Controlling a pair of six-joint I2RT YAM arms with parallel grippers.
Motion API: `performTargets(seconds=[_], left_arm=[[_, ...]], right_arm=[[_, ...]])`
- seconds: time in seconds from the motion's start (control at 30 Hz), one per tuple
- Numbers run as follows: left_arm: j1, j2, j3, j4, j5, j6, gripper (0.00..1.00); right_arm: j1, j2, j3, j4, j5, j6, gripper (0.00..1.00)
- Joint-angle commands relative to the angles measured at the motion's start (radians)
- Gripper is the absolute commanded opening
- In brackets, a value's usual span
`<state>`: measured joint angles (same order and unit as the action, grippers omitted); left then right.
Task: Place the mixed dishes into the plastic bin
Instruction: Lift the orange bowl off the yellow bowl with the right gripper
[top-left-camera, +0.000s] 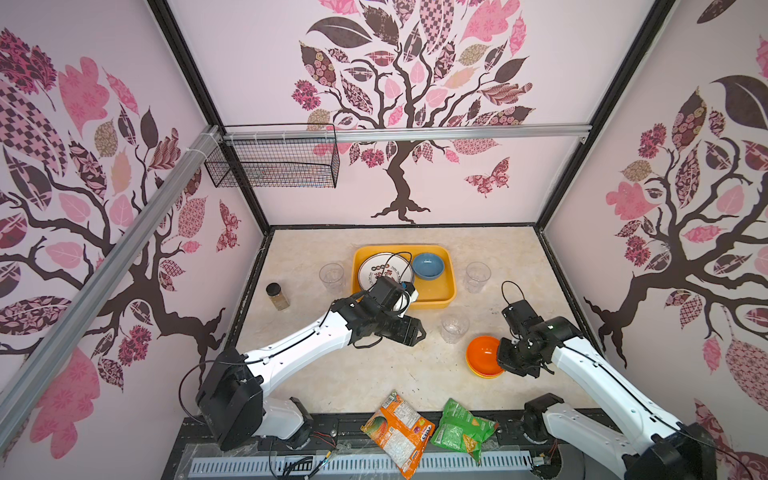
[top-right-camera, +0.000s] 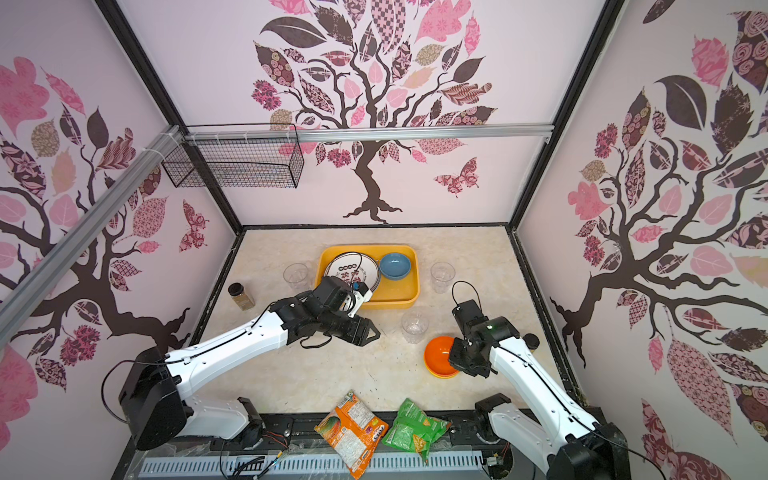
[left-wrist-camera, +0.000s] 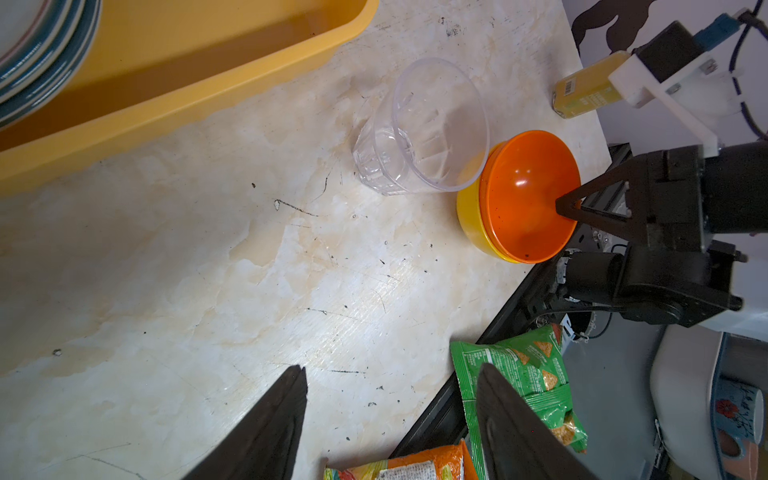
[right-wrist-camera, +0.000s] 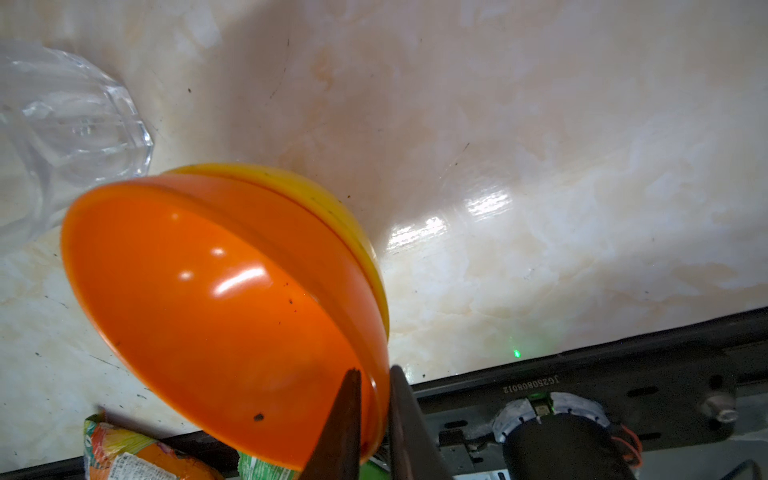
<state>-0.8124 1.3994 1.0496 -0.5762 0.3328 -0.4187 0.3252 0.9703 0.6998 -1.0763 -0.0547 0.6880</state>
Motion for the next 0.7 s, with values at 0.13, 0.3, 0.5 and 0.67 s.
performTargets(seconds=[0.13,0.3,0.5,0.67], left_arm=[[-0.004,-0.001,0.007,0.025,-0.012,-0.005,0.67],[-0.004,-0.002,0.007,0.027,-0.014,-0.006,0.67],[-0.004,-0.024,-0.009,0.037,-0.032,-0.010,0.67],[-0.004,-0.054,-0.018,0.047,-0.067,-0.024,0.67]], right_arm=[[0.000,-0.002,0.039,-0.045,0.009,-0.013,0.09],[0.000,-0.005,0.062,-0.052,0.006,-0.015,0.04],[0.000,-0.002,0.120,-0.082,0.000,-0.026,0.01],[0.000,-0.001,0.199,-0.116,-0.010,-0.042,0.00]])
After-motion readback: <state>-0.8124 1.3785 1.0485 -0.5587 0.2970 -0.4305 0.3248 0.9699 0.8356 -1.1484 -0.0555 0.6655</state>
